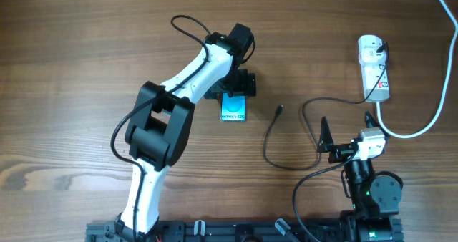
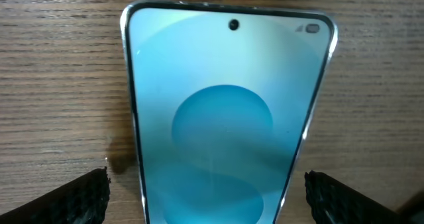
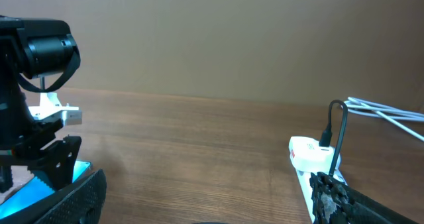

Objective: Plug charger to phone and switch on socket
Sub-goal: 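Lower the left gripper onto the phone and close on its bottom edge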

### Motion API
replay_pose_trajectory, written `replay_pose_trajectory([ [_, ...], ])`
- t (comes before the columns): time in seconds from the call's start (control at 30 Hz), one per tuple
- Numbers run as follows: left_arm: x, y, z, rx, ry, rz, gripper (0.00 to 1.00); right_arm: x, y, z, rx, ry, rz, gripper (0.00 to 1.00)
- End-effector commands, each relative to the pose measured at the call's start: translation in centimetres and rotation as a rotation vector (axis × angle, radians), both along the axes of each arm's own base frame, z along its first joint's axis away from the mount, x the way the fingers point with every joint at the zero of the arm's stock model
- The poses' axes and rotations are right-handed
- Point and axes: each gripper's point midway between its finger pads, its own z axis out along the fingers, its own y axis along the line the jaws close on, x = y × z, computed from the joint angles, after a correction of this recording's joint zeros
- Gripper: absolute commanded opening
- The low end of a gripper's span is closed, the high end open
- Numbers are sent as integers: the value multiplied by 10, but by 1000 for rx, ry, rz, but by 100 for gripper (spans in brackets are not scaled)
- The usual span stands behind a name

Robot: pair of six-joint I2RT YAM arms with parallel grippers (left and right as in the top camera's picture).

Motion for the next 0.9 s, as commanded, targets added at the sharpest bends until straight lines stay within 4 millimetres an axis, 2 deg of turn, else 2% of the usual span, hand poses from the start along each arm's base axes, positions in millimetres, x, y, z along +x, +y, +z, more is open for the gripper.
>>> replay_pose_trajectory([
  [0.0, 0, -6, -4, -16, 7, -40, 100, 0, -2, 2, 15, -7, -13, 100],
  [0.57, -8, -7, -23, 94, -6, -61, 100, 0, -2, 2, 16, -6, -13, 100],
  [0.7, -9, -3, -32, 107, 17, -55, 100, 0, -2, 2, 16, -6, -13, 100],
  [0.87, -7, 3, -35, 125, 16, -25, 100, 0, -2, 2, 16, -6, -12, 100],
])
